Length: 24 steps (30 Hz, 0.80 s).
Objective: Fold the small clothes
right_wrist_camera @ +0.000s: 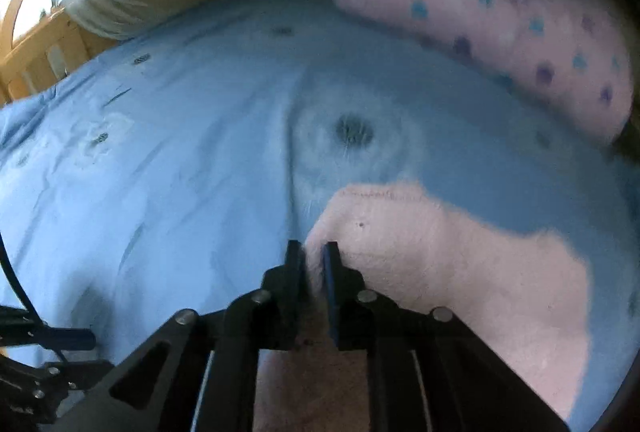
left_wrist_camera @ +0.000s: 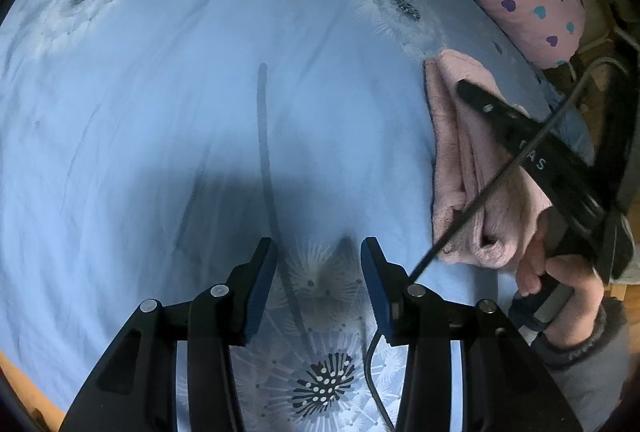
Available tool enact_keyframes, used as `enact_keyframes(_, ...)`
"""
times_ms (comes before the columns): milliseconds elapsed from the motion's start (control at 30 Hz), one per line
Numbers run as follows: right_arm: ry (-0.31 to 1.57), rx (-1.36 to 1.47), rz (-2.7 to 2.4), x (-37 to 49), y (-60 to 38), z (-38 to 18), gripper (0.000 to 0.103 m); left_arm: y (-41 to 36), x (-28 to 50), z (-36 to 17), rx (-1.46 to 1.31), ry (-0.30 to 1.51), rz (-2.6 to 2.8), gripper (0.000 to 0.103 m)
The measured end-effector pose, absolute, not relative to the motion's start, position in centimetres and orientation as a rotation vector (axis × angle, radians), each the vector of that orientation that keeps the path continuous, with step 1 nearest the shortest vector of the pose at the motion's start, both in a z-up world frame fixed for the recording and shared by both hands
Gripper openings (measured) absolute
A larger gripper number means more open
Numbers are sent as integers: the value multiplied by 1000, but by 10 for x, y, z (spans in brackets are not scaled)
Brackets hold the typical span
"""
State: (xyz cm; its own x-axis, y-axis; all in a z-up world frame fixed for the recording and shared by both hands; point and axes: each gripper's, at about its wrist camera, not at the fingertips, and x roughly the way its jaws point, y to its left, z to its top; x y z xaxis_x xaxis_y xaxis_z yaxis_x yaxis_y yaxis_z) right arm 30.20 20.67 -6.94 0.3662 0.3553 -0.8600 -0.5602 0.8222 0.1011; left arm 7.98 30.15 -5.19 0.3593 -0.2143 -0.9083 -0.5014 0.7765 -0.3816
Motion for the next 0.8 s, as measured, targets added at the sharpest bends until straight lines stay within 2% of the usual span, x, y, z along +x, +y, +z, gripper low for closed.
enact_keyframes(33,1049,-178,622,303,200,-68,14,300,80,-51,-694,1213,201,37)
enact_keyframes(67,1030,-132,652,301,189,-59,19,299,80,-51,-687,1212,199,37)
enact_keyframes(100,1008,-120,663,298,181,-50,35,297,81,-50,-675,1212,195,37)
enact_keyframes(133,968,-117,672,291,165,-35,46,295,82,-49,-661,1208,190,37)
enact_keyframes(167,943,-122,675,286,153,-26,66,291,84,-47,-644,1199,181,37)
enact_keyframes(200,915,-133,678,278,138,-15,75,288,86,-43,-629,1186,170,37)
enact_keyframes(333,843,-201,652,249,58,11,76,273,102,-22,-606,1102,68,39)
enact_keyframes(400,828,-160,635,243,15,15,76,263,112,-10,-628,1031,-3,54)
enact_keyframes(467,828,-50,609,244,-24,15,78,255,124,-3,-648,978,-33,64)
enact_keyframes(567,943,111,576,262,-56,6,78,245,147,-5,-666,957,-62,66)
enact_keyframes(633,946,193,592,265,-74,4,78,239,160,-14,-683,965,-35,66)
enact_keyframes(800,1000,240,581,262,-88,-12,78,223,189,-45,-626,1048,12,66)
